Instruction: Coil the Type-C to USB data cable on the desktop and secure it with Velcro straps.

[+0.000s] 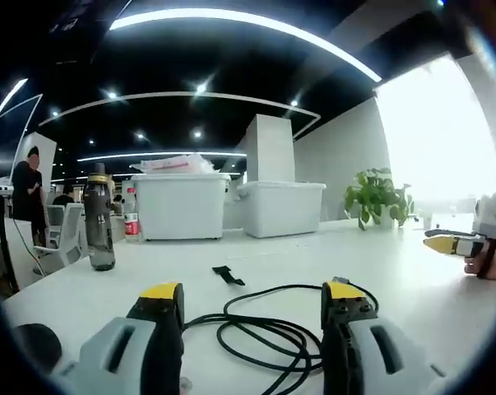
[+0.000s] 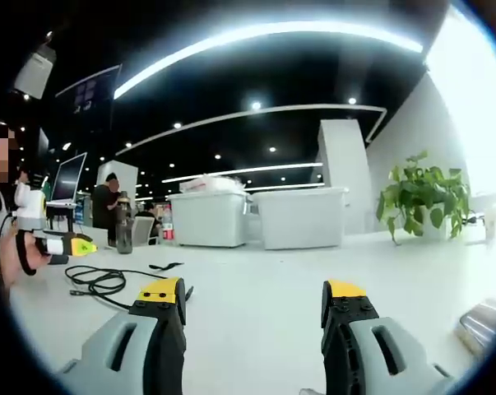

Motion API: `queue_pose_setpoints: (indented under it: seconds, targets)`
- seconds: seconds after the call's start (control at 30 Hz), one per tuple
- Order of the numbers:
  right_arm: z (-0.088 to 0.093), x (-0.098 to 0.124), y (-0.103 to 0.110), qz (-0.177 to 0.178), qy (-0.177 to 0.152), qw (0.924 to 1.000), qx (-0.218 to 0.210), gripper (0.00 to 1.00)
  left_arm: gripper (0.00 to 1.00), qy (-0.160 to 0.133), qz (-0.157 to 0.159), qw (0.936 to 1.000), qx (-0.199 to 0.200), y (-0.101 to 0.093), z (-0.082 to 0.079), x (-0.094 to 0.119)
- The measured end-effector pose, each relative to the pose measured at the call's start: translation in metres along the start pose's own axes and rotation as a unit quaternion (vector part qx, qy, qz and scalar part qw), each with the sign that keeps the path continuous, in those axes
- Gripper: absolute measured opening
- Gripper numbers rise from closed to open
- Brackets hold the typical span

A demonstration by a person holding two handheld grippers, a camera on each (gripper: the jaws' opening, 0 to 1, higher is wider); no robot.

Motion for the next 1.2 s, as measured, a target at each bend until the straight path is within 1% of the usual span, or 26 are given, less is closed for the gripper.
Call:
queue_pose_setpoints:
  seconds: [0.27,0.37,0.4,0.43,0.47,0.5,0.53,0.57,0.63,0.67,0.73,0.8,0.83,0.87,0.9,0.97,1.0,1.03,1.1,1.13,1.17,1.2]
  targets:
    - [0.001,-0.002,0.001,0.001,0.004,1.0000,0.004,0.65,0.69,0.002,0.008,0.9999,-0.015,-0.001,-0.008,0.000]
    - [0.000,-0.004,0.000,-0.007,0.007,0.9999,-0.004,0.65,0.70,0.002,0.010,0.9997,-0.023,0.000,-0.012,0.000]
    - [0.000,-0.005,-0.001,-0.010,0.007,0.9999,-0.008,0.65,0.70,0.005,0.012,0.9996,-0.027,0.000,-0.013,0.000]
    - [-0.001,-0.006,-0.001,-0.012,0.008,0.9998,-0.011,0.65,0.71,0.013,0.018,0.9990,-0.039,0.000,-0.012,-0.001]
    - [-0.001,-0.007,-0.003,-0.013,0.009,0.9998,-0.015,0.65,0.72,0.026,0.030,0.9978,-0.054,-0.003,-0.009,-0.002]
    - [-0.001,-0.008,-0.004,-0.014,0.010,0.9997,-0.018,0.65,0.73,0.034,0.043,0.9968,-0.058,-0.005,-0.008,-0.002]
    - [-0.002,-0.008,-0.006,-0.013,0.011,0.9997,-0.020,0.65,0.74,0.042,0.073,0.9950,-0.053,-0.012,-0.006,-0.002]
    - [-0.002,-0.009,-0.008,-0.011,0.011,0.9996,-0.022,0.65,0.76,0.045,0.098,0.9933,-0.041,-0.016,-0.005,0.000]
    - [-0.004,-0.009,-0.014,-0.008,0.009,0.9995,-0.030,0.65,0.75,0.045,0.133,0.9898,-0.024,-0.021,-0.005,0.002]
    - [-0.005,-0.009,-0.016,-0.008,0.008,0.9993,-0.037,0.65,0.75,0.045,0.143,0.9885,-0.018,-0.021,-0.005,0.003]
    - [-0.009,-0.010,-0.019,-0.014,0.004,0.9983,-0.057,0.65,0.75,0.057,0.147,0.9871,-0.027,-0.016,-0.003,0.002]
    - [-0.012,-0.011,-0.019,-0.021,0.003,0.9974,-0.069,0.65,0.75,0.087,0.134,0.9850,-0.065,-0.008,0.001,-0.002]
    - [-0.013,-0.011,-0.018,-0.024,0.002,0.9970,-0.073,0.65,0.75,0.100,0.133,0.9821,-0.088,-0.006,0.003,-0.006]
    - [-0.015,-0.012,-0.017,-0.027,0.000,0.9969,-0.074,0.65,0.76,0.113,0.143,0.9774,-0.107,-0.006,0.005,-0.010]
    - [-0.016,-0.012,-0.016,-0.030,-0.001,0.9967,-0.075,0.64,0.77,0.124,0.163,0.9724,-0.112,-0.010,0.007,-0.014]
    - [-0.018,-0.013,-0.011,-0.034,-0.003,0.9968,-0.073,0.64,0.80,0.139,0.202,0.9655,-0.088,-0.015,0.008,-0.025]
    - [-0.019,-0.014,-0.008,-0.037,-0.003,0.9968,-0.071,0.64,0.80,0.137,0.208,0.9650,-0.083,-0.016,0.007,-0.028]
    - [-0.019,-0.014,-0.004,-0.040,-0.003,0.9967,-0.070,0.64,0.81,0.134,0.206,0.9664,-0.074,-0.011,0.006,-0.034]
    - [-0.018,-0.015,0.001,-0.047,-0.001,0.9965,-0.069,0.64,0.82,0.134,0.201,0.9685,-0.062,-0.007,0.006,-0.039]
    - [-0.018,-0.016,0.004,-0.051,0.001,0.9965,-0.067,0.64,0.83,0.136,0.195,0.9698,-0.055,-0.001,0.008,-0.042]
    - [-0.018,-0.015,0.004,-0.053,0.003,0.9965,-0.065,0.64,0.83,0.143,0.188,0.9702,-0.051,0.003,0.010,-0.044]
    - [-0.018,-0.016,0.005,-0.055,0.005,0.9966,-0.061,0.64,0.83,0.155,0.180,0.9698,-0.057,0.009,0.014,-0.043]
Point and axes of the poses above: the point that each gripper's makers call its tool centre point, and the gripper's own axes: x roughly backward along the fingers, y roughly to its left, z roughly out of its underside, the point moved 3 cm from there along x, roughly backward along the fingers, and after that the axes turned 15 degrees about y, right-handed, at the moved point
